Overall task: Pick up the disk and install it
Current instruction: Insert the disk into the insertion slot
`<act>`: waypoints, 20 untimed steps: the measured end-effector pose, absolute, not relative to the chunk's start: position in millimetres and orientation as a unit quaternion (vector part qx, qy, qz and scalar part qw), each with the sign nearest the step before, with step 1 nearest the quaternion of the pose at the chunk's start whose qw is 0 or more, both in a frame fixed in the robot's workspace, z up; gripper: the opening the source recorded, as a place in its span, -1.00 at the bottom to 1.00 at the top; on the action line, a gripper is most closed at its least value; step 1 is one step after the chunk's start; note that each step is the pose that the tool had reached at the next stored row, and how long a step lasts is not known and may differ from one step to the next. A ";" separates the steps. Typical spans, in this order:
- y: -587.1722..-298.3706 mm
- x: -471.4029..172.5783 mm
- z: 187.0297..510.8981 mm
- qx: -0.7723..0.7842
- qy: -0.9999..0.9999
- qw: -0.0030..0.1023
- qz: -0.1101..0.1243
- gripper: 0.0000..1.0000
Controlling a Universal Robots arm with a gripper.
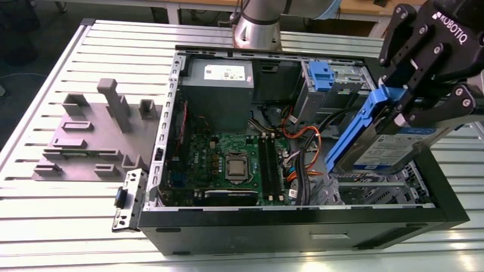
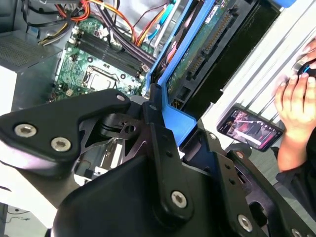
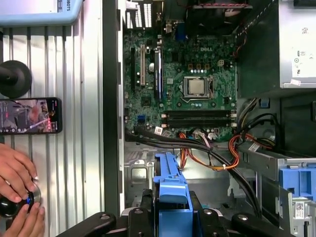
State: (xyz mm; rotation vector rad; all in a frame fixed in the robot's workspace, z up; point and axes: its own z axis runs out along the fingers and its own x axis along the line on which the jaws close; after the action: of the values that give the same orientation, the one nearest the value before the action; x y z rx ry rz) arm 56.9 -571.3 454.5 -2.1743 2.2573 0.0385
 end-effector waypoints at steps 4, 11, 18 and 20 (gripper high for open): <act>-571.3 63.5 452.5 -0.694 0.720 0.004 0.012 -0.26; -571.3 70.3 447.6 -0.694 0.720 0.004 0.012 -0.26; -571.2 75.8 444.2 -0.694 0.720 0.004 0.012 -0.26; -571.2 76.1 443.3 -0.694 0.720 0.004 0.012 -0.26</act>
State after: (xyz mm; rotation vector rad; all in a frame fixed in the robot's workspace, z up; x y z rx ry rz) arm 76.1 -571.2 443.3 -2.1747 2.2569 0.0384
